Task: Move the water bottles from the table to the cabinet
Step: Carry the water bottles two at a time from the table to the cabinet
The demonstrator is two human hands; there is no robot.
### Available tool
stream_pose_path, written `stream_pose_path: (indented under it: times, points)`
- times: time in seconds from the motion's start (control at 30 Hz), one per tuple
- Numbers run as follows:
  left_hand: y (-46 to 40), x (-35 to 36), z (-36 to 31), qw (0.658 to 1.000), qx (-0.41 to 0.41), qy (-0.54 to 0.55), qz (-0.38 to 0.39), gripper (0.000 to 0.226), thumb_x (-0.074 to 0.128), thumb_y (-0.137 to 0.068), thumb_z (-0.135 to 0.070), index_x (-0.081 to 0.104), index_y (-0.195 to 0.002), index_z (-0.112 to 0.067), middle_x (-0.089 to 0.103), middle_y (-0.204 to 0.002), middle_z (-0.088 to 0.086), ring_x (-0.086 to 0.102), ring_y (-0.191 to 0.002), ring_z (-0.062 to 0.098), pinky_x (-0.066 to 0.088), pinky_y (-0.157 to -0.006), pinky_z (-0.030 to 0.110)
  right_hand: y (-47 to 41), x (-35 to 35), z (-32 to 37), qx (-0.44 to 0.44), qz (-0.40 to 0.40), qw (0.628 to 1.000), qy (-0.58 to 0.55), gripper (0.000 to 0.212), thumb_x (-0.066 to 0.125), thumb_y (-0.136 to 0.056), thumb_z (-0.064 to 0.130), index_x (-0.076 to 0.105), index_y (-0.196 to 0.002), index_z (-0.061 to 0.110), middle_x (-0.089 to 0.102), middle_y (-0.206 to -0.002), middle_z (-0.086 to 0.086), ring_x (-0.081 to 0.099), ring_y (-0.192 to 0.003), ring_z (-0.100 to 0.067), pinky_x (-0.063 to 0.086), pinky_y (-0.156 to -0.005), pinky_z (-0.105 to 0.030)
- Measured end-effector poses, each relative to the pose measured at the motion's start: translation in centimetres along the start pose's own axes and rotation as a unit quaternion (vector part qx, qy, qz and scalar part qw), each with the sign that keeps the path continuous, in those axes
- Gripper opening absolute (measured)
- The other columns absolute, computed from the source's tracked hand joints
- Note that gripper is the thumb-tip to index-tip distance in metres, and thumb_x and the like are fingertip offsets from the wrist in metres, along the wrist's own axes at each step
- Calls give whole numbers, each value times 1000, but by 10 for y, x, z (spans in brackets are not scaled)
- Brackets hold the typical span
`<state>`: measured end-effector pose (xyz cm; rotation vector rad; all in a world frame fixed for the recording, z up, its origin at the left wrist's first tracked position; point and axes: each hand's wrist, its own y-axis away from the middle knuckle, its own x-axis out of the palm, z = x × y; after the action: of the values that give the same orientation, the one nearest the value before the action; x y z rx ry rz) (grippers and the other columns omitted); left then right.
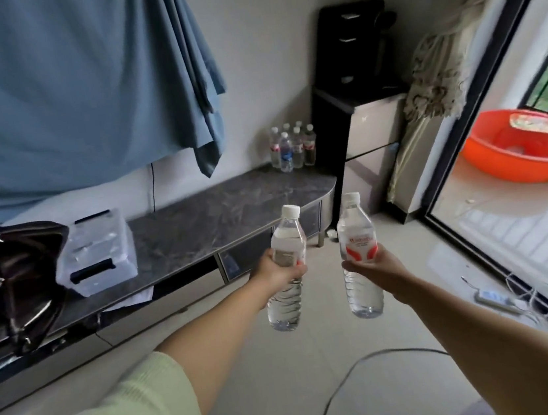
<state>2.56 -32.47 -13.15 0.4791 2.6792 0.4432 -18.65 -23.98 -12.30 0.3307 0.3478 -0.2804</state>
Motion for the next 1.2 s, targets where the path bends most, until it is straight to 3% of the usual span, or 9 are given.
stream_pose_path:
  times: [0.27,0.4,0.5,0.57,0.67,0.83,1.07,1.2]
  points:
    - [-120,-1,-27,1000,-20,14,18,44,79,-74,-11,60,-115,-9,68,-102,5,62,-86,14,46,-67,17,-119,-1,13,29,23,999,2,36,80,-77,21,62,-108,14,71,-96,-7,68,-89,-23,52,-72,-29]
    - [-209,-15,-54,1000,-20,10,16,51,86,-63,-24,58,-105,-20,69,-105,4,64,-95,18,50,-87,30,-198,3,39,27,11,999,-21,32,77,-81,12,60,-108,9,69,-98,-13,67,-87,-24,51,-65,-24]
    - [-283,-33,-76,999,-22,-16,22,64,86,-48,-38,62,-104,-17,71,-103,4,67,-96,20,52,-94,36,-263,5,59,36,-7,999,-27,32,78,-79,11,61,-106,7,69,-99,-20,69,-90,-32,59,-74,-36]
    - [-317,-46,-96,999,-26,-12,34,63,88,-57,-28,60,-112,-12,70,-108,8,66,-101,23,51,-95,37,-301,6,75,37,-11,999,-30,38,82,-74,20,61,-104,10,70,-96,-18,70,-90,-32,60,-81,-44]
    - [-362,-65,-117,999,-27,-12,29,54,84,-70,-19,50,-112,-14,65,-112,6,61,-106,23,48,-99,38,-357,12,75,54,-25,997,-47,68,87,-54,46,60,-109,16,72,-96,-9,71,-90,-27,59,-84,-48]
    - [-428,-84,-124,999,-42,-30,12,61,86,-66,-27,50,-116,-17,65,-112,4,61,-106,23,48,-99,40,-425,22,81,88,-31,994,-55,80,88,-44,53,59,-111,20,72,-98,-5,71,-91,-23,58,-86,-47]
    - [-524,-88,-141,998,-54,-31,11,58,83,-71,-19,47,-116,-15,62,-111,4,60,-100,20,45,-87,30,-526,23,112,115,-41,992,-9,55,86,-71,28,54,-115,17,68,-104,-5,66,-95,-22,54,-87,-36]
    - [-587,-82,-156,998,-57,-36,-1,57,83,-72,-19,50,-119,-15,64,-107,1,60,-93,16,45,-81,28,-593,18,120,117,-26,993,20,58,84,-73,25,52,-121,18,65,-110,-4,64,-101,-24,52,-96,-42]
